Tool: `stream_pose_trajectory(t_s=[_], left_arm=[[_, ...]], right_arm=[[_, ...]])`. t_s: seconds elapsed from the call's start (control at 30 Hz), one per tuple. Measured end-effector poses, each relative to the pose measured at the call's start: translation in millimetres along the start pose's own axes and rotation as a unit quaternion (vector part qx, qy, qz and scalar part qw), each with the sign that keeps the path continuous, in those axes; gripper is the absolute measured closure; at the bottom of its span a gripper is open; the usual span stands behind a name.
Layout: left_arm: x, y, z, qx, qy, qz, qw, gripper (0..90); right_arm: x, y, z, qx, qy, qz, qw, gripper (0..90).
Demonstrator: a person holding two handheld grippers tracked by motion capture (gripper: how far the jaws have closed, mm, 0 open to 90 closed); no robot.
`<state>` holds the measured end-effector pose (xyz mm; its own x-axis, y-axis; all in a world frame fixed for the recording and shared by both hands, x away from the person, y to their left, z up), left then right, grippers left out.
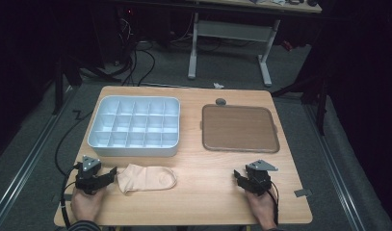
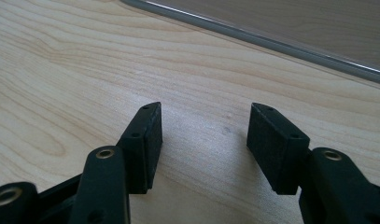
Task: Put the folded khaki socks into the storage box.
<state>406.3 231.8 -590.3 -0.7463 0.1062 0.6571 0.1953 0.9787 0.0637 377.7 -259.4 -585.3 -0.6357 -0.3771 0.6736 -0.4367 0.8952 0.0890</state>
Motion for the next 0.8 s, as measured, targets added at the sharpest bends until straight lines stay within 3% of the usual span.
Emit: stream_pose_trajectory(t_s=[0.8], left_arm=[[0.1, -1.7, 0.3, -0.008, 0.002, 0.001, 1.0, 33.1]], right_arm=[[0.1, 0.0, -0.2, -0.004, -0.001, 0.003, 1.0, 47.6]])
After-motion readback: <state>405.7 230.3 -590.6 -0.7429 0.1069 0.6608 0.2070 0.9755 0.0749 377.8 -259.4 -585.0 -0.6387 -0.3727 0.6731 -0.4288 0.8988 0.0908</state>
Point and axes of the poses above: each handheld gripper's, and its own axes: x roughly backward along the jaws, z roughly out of its underside, y roughly to its left, the point moved 8 cm from there along -x, roughly forward along the jaws, and after that the axes turned 9 degrees about -z, right-handed, at the moved point
